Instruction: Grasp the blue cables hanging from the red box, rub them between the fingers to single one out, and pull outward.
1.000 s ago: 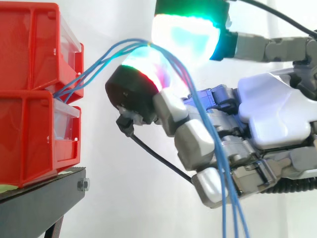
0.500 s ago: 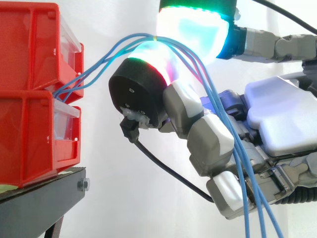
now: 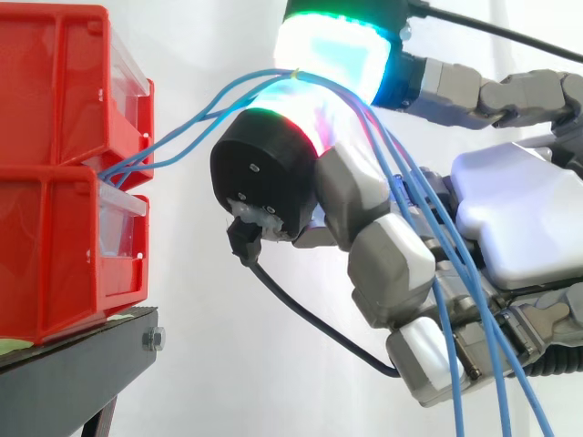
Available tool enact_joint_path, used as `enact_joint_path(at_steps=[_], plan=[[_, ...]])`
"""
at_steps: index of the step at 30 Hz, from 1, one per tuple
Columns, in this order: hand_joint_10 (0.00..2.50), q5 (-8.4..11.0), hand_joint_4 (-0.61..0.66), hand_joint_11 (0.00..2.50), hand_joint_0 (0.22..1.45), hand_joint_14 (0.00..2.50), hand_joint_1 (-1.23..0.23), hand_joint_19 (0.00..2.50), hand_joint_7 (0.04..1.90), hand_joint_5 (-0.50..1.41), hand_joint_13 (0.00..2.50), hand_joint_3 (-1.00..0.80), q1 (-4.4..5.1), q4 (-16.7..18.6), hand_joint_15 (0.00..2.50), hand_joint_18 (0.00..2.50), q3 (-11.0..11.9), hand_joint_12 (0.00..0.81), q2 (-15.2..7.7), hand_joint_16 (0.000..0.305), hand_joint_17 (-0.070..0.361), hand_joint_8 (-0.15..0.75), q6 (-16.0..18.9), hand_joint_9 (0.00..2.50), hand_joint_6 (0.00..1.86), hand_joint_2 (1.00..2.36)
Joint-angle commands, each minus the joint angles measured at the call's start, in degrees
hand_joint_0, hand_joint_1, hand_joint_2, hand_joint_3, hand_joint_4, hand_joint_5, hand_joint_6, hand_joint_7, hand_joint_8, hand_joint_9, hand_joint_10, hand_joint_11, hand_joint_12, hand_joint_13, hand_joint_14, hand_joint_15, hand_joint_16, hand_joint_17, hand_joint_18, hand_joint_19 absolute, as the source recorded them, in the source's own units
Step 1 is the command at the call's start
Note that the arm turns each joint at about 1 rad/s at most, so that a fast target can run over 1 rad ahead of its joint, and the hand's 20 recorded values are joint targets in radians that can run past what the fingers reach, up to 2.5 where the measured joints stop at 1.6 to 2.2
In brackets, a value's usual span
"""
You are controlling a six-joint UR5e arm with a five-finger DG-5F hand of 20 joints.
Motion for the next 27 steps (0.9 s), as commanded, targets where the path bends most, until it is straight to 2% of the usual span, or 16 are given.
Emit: enact_joint_path(at_steps=[1,6,16,18,23,24,27], plan=[[0.01,-0.08,0.13,0.61,0.46,0.02,-0.47,0.73,1.13,-0.11,0.99,-0.5,0.01,0.0,0.74,0.76,-0.04,0.454,0.0,0.064,0.143,0.304,0.1,1.06,0.78,1.0],[0.02,-0.08,0.17,0.65,0.44,0.02,-0.59,0.71,1.1,-0.13,1.02,-0.5,0.01,0.0,0.74,0.81,-0.04,0.459,0.0,0.066,0.148,0.325,0.1,1.06,0.83,1.0],[0.01,-0.08,0.18,0.73,0.47,0.02,-0.88,0.69,1.03,-0.17,0.94,-0.5,0.01,0.0,0.75,0.77,0.05,0.431,0.09,0.063,0.141,0.296,0.1,0.94,0.89,1.0],[0.01,-0.08,0.19,0.73,0.47,0.02,-0.91,0.68,1.03,-0.17,0.94,-0.5,0.01,0.0,0.74,0.77,-0.04,0.428,0.0,0.062,0.139,0.293,0.1,0.92,0.89,1.0],[0.02,-0.08,0.13,0.74,0.59,0.02,-0.93,0.68,1.06,-0.18,0.91,-0.5,0.01,0.09,0.74,0.72,0.05,0.397,0.0,0.055,0.123,0.267,0.1,0.89,0.9,1.0],[0.02,-0.08,0.11,0.74,0.63,0.02,-0.9,0.68,1.06,-0.17,0.9,-0.5,0.01,0.09,0.74,0.72,0.05,0.392,0.09,0.054,0.121,0.264,0.1,0.88,0.9,1.0],[0.02,-0.08,0.03,0.72,0.65,0.02,-0.89,0.68,1.13,-0.17,0.9,-0.45,0.01,0.09,0.75,0.72,0.05,0.385,0.09,0.052,0.117,0.259,0.1,0.88,0.9,1.0]])
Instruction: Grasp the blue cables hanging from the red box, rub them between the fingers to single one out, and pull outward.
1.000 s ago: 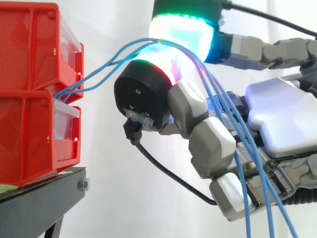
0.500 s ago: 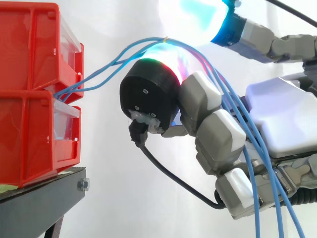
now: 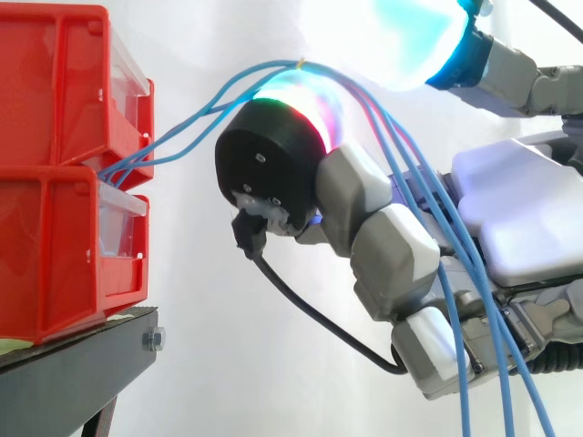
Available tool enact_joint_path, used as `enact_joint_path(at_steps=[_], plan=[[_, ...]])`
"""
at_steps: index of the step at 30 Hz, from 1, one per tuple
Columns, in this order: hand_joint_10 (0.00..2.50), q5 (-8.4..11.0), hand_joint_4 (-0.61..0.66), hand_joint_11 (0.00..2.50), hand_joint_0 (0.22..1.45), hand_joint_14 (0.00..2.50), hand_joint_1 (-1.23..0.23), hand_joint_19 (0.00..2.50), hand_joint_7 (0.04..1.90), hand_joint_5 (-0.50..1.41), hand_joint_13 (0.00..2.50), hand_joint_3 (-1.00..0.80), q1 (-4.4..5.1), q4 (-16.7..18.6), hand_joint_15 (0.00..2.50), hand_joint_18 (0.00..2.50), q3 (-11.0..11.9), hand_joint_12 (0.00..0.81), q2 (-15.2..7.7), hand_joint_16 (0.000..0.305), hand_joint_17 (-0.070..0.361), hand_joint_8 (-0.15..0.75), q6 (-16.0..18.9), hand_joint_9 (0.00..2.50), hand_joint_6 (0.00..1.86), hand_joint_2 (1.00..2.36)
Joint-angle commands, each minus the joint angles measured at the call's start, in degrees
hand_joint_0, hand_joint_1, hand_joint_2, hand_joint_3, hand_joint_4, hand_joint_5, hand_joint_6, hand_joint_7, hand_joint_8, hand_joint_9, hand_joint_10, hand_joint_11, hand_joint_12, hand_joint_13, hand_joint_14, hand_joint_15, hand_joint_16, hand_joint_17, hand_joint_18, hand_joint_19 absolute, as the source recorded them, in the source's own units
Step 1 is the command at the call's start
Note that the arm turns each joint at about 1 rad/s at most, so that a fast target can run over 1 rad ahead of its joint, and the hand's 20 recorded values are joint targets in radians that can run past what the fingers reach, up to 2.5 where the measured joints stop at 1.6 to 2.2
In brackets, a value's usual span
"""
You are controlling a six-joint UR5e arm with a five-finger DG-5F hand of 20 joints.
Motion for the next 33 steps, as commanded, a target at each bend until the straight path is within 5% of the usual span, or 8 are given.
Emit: enact_joint_path(at_steps=[1,18,33], plan=[[0.02,0.0,-0.01,0.73,0.65,0.02,-0.88,0.69,1.15,-0.17,0.9,-0.39,0.01,0.02,0.75,0.72,0.03,0.382,0.02,0.051,0.116,0.255,0.0,0.89,0.9,1.01],[0.01,0.0,-0.05,0.53,0.56,0.02,-0.61,0.74,1.17,-0.1,0.97,-0.15,0.01,-0.07,0.74,0.75,0.03,0.404,-0.07,0.055,0.124,0.222,0.0,0.97,0.74,1.02],[0.02,0.0,0.08,0.49,0.59,0.02,-0.63,0.67,1.36,-0.06,1.04,-0.04,0.01,-0.07,0.72,0.83,0.03,0.432,0.02,0.062,0.139,0.239,-0.18,1.04,0.58,1.02]])
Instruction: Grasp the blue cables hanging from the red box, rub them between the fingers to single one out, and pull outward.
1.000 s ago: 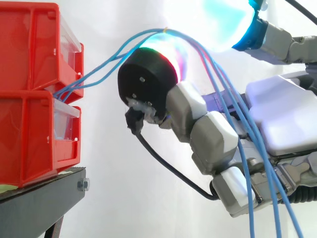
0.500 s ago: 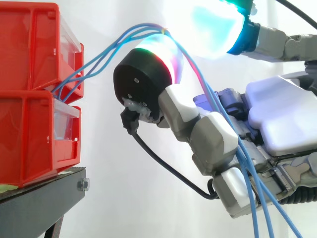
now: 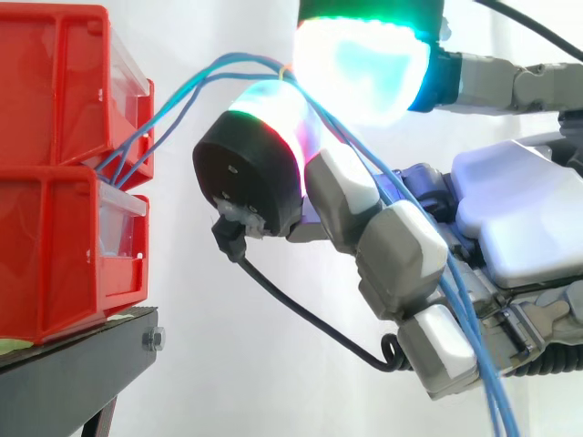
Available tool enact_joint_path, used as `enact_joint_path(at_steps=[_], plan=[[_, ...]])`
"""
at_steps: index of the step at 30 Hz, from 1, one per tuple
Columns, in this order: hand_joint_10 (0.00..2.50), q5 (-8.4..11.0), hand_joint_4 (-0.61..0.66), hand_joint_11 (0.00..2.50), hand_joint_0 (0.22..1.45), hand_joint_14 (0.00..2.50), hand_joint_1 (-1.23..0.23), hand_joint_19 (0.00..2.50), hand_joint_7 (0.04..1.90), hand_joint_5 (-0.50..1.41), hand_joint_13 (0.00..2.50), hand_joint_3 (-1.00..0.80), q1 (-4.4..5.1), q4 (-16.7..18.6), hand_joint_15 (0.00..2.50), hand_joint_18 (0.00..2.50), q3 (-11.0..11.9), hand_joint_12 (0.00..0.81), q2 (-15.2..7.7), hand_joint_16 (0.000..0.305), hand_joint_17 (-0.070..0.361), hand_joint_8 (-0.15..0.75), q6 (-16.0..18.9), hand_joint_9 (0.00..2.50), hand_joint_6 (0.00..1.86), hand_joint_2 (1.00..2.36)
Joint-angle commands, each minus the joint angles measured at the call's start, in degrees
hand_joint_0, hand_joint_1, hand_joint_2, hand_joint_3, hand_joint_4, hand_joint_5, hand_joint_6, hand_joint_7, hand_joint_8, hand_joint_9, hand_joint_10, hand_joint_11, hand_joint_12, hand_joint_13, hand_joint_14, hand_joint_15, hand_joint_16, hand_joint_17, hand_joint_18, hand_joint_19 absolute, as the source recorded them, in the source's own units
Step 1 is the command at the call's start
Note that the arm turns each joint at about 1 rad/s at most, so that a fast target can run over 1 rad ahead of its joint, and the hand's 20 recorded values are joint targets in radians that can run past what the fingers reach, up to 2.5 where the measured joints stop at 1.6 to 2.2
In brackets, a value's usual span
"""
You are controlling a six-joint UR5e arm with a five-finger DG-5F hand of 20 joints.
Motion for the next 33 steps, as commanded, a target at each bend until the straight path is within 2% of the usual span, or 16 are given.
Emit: enact_joint_path(at_steps=[1,8,12,17,25,33], plan=[[0.01,0.0,0.09,0.49,0.59,0.02,-0.62,0.67,1.37,-0.06,1.04,-0.04,0.01,0.0,0.71,0.83,0.01,0.433,0.06,0.062,0.14,0.241,-0.1,1.05,0.56,1.02],[0.01,0.09,0.1,0.51,0.59,0.02,-0.58,0.69,1.39,-0.05,1.04,-0.09,0.01,0.0,0.73,0.81,-0.08,0.437,-0.03,0.062,0.139,0.245,-0.18,1.07,0.54,1.02],[0.02,0.09,0.08,0.55,0.56,0.02,-0.56,0.74,1.44,-0.06,1.01,-0.2,0.01,0.0,0.76,0.74,0.01,0.411,-0.03,0.056,0.127,0.236,-0.18,1.05,0.54,1.02],[0.02,0.17,0.09,0.56,0.53,0.02,-0.53,0.74,1.43,-0.06,1.01,-0.36,0.01,0.0,0.75,0.76,0.01,0.424,0.06,0.059,0.133,0.257,-0.18,1.06,0.55,1.01],[0.02,0.0,0.13,0.58,0.49,0.02,-0.55,0.73,1.29,-0.08,1.03,-0.49,0.01,0.0,0.76,0.78,0.01,0.445,-0.03,0.063,0.141,0.287,-0.27,1.07,0.63,1.0],[0.01,0.0,0.17,0.63,0.45,0.02,-0.63,0.71,1.13,-0.12,1.04,-0.5,0.01,0.0,0.75,0.82,-0.08,0.471,-0.03,0.067,0.151,0.319,-0.27,1.04,0.73,1.0]])
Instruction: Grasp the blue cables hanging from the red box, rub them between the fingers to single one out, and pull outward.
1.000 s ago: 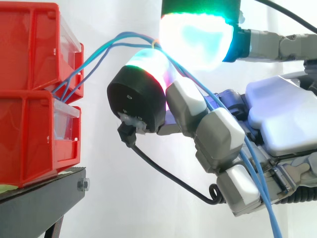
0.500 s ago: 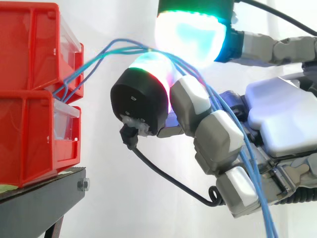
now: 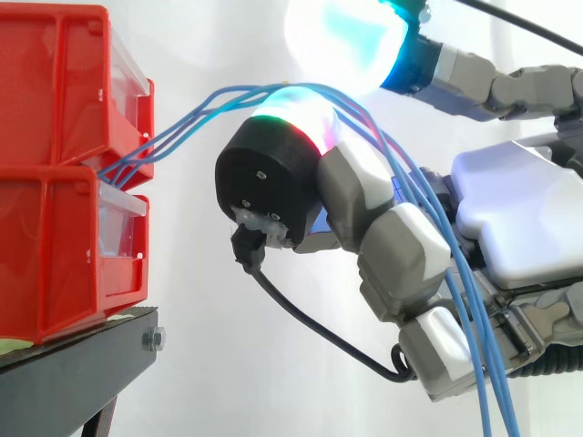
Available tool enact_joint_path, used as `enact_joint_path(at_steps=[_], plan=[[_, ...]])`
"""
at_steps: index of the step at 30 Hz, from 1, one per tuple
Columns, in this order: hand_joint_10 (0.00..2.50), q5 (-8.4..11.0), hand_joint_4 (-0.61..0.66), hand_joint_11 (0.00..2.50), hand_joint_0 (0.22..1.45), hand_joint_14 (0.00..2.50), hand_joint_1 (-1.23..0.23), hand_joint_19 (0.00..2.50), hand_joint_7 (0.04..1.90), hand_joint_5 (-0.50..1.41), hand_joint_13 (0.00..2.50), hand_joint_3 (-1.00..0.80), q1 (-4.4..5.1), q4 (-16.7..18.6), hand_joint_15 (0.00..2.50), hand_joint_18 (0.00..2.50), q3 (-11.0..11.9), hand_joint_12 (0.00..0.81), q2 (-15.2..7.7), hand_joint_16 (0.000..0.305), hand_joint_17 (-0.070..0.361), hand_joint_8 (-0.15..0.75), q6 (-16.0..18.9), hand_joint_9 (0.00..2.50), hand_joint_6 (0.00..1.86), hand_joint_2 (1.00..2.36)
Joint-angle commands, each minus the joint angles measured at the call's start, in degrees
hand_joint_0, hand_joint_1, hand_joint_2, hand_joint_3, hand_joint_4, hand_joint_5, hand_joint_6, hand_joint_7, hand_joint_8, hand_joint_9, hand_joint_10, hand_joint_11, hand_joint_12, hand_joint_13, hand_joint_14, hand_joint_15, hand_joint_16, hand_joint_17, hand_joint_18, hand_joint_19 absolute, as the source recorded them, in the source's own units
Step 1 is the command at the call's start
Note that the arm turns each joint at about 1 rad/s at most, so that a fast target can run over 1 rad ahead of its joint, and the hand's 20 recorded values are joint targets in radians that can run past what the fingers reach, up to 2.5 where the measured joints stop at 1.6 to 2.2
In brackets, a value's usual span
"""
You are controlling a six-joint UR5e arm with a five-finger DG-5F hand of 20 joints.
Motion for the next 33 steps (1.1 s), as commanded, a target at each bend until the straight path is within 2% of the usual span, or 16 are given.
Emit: enact_joint_path(at_steps=[1,4,9,14,21,26,33], plan=[[0.02,0.0,0.17,0.65,0.45,0.02,-0.64,0.7,1.1,-0.13,1.03,-0.5,0.01,0.0,0.75,0.82,0.03,0.469,0.0,0.067,0.152,0.325,0.0,1.02,0.75,1.0],[0.01,0.0,0.17,0.68,0.47,0.02,-0.73,0.7,1.02,-0.18,0.99,-0.5,0.01,0.0,0.75,0.79,0.03,0.454,0.0,0.065,0.147,0.311,0.0,0.96,0.82,1.0],[0.02,-0.09,0.14,0.72,0.55,0.02,-0.79,0.72,1.05,-0.19,0.94,-0.49,0.01,0.0,0.76,0.72,0.03,0.422,0.0,0.059,0.132,0.286,0.0,0.9,0.85,1.0],[0.02,-0.09,0.08,0.71,0.61,0.02,-0.78,0.71,1.07,-0.19,0.93,-0.32,0.01,0.0,0.76,0.72,0.03,0.406,0.0,0.056,0.125,0.276,0.0,0.9,0.87,1.01],[0.02,-0.09,0.0,0.65,0.57,0.02,-0.76,0.73,1.1,-0.18,0.95,-0.11,0.01,0.0,0.76,0.73,0.03,0.415,0.08,0.055,0.124,0.259,0.0,0.91,0.85,1.03],[0.01,-0.09,0.01,0.64,0.58,0.02,-0.72,0.71,1.1,-0.17,0.98,-0.06,0.01,0.0,0.75,0.77,0.03,0.435,0.08,0.059,0.133,0.275,0.0,0.92,0.84,1.02],[0.02,0.09,0.07,0.66,0.6,0.02,-0.72,0.7,1.06,-0.18,0.98,-0.09,-0.61,-0.62,0.76,0.77,0.03,0.438,0.0,0.059,0.133,0.274,-0.27,0.91,0.85,1.02]])
